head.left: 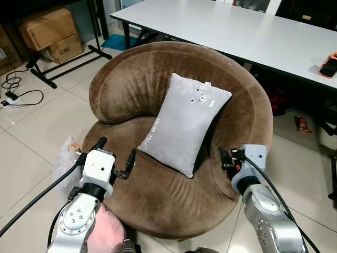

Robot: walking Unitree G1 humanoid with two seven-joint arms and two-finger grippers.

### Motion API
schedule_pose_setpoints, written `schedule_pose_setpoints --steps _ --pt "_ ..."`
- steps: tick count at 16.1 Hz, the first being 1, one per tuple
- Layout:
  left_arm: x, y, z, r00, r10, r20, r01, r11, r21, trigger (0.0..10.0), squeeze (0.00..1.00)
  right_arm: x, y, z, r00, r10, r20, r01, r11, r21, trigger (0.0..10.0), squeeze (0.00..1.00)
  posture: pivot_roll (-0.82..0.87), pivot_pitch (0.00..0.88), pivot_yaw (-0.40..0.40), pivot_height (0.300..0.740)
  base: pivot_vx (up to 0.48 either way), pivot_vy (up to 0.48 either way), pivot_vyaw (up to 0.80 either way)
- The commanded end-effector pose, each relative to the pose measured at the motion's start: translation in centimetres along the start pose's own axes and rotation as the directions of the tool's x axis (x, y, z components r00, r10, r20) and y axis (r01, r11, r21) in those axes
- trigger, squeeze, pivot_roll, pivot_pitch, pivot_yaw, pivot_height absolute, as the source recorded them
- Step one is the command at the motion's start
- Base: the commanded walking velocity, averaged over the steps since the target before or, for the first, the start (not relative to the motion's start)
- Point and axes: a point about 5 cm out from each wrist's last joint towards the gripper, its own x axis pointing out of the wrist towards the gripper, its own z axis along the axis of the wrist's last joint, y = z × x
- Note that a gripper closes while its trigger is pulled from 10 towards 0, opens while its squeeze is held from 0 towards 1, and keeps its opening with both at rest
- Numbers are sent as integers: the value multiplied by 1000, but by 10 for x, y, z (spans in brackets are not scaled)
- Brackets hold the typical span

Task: Move the pillow to the sofa from floor

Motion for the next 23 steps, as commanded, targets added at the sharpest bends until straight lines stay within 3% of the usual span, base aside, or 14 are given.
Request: schedule_pose_setpoints --steps 1,19,20,21,23 --pt "-2 1 3 1000 13 15 -13 1000 11 10000 514 -1 1 4 1000 6 4 -6 1000 -9 10000 0 24 56 -35 740 -247 0 0" --pt "-2 3 3 999 36 28 -36 999 4 10000 510 -2 4 6 1000 16 12 -16 1000 -15 10000 0 27 29 -39 740 -225 0 0" --pt "-2 3 3 999 38 27 -38 999 4 10000 514 -2 3 7 1000 13 15 -13 1000 -13 10000 929 27 31 -40 740 0 0 0" --pt "-2 4 3 999 42 25 -42 999 1 10000 529 -3 3 10 999 19 47 -18 1000 -26 10000 1000 28 34 -39 740 0 0 0" --pt "-3 7 3 997 72 24 -72 997 -5 10000 561 -6 3 17 994 59 90 -54 997 -57 10000 1000 26 43 -37 740 0 0 0"
